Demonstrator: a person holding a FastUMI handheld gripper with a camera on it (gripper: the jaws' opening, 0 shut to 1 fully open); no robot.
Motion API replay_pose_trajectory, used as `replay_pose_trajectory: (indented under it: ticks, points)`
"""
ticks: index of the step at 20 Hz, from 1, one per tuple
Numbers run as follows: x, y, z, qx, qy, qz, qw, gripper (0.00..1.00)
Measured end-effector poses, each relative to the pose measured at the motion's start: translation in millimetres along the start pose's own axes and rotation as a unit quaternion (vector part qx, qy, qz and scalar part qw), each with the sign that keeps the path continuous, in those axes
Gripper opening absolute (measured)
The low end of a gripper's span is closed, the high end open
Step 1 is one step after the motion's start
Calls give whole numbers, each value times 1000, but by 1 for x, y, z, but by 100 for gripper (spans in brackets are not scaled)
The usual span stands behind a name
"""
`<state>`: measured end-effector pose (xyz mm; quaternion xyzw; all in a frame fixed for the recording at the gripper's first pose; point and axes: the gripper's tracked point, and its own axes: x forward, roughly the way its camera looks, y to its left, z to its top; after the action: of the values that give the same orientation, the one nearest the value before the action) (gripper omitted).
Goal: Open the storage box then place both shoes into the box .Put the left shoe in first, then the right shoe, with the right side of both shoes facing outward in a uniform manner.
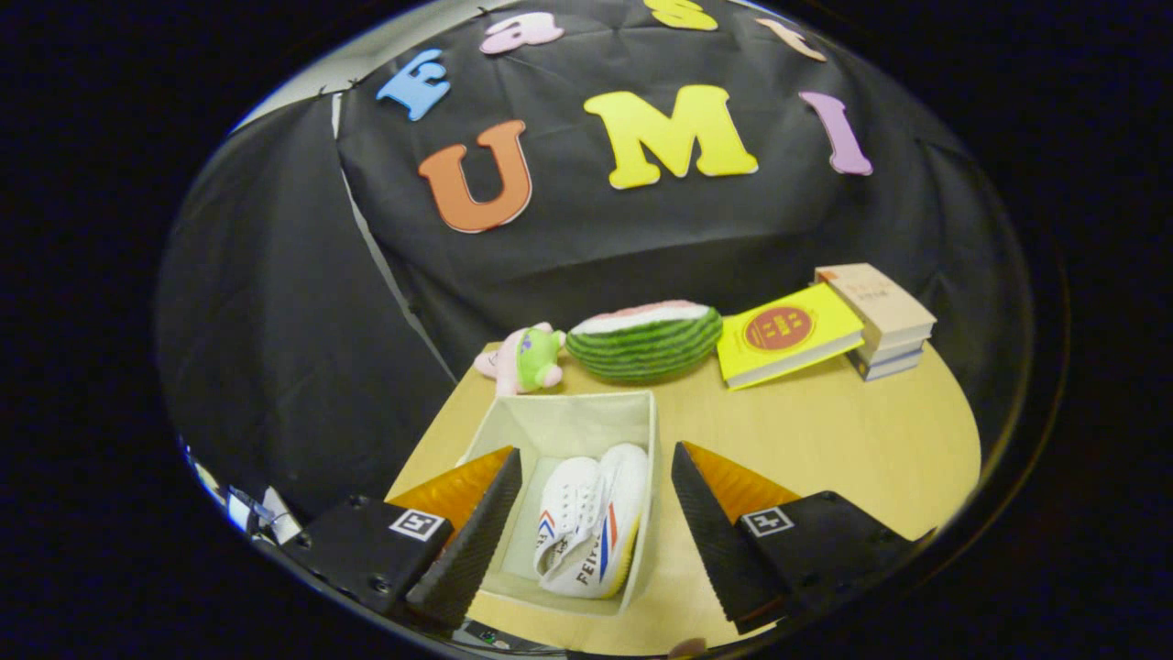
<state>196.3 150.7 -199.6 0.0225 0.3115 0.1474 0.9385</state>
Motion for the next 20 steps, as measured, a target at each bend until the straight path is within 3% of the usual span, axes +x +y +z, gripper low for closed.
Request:
replay_pose_trajectory:
  ticks: [10,16,20]
  points:
    - [-71,-20,41,-15,-99,-43,994,100]
    - [-133,-17,56,-29,-202,-55,977,100]
    - [-163,-15,42,-31,-231,-51,971,100]
